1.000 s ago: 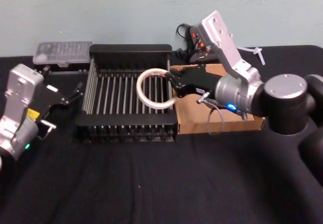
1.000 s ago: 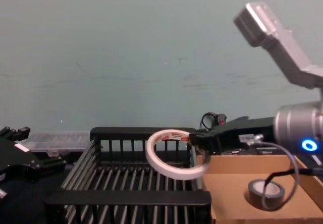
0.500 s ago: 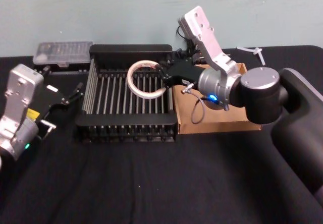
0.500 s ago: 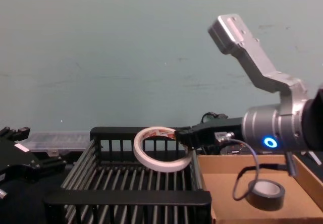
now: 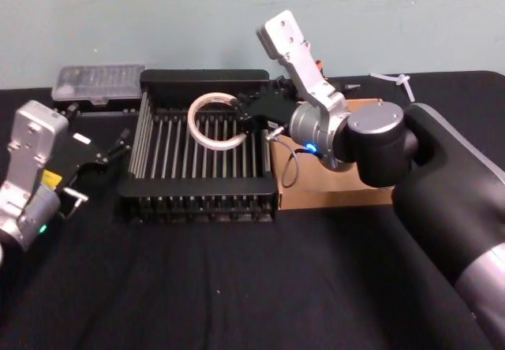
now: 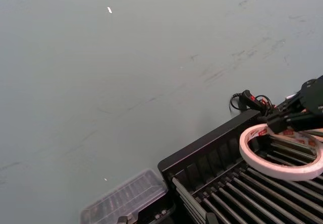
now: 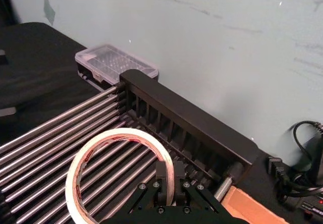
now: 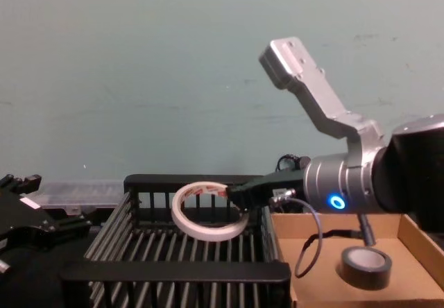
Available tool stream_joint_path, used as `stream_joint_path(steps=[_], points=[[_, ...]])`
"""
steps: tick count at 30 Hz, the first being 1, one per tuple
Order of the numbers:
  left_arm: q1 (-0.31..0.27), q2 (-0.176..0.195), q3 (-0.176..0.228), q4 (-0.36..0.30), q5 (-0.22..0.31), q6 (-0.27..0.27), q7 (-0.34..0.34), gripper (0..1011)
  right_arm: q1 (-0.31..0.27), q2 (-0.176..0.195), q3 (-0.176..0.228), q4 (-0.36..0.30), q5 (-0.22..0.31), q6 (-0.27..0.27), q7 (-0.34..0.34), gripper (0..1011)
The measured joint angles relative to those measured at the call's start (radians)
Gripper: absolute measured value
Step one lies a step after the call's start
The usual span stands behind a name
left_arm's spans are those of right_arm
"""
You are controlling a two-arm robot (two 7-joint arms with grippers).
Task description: Pick up the white tape and place it into the black box , Pick up the silver tape and place it into the brown box.
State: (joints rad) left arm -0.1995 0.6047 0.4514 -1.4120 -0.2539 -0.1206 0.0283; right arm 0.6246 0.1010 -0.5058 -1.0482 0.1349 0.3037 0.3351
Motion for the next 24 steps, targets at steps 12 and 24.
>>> stream_joint_path(steps=[12, 24], points=[[0.000, 0.000, 0.000, 0.000, 0.000, 0.000, 0.000, 1001, 0.014, -0.033, 0.012, 0.061, -0.033, -0.012, -0.007, 91], [0.000, 0.000, 0.000, 0.000, 0.000, 0.000, 0.000, 1001, 0.013, -0.032, 0.012, 0.059, -0.036, -0.010, -0.007, 92]])
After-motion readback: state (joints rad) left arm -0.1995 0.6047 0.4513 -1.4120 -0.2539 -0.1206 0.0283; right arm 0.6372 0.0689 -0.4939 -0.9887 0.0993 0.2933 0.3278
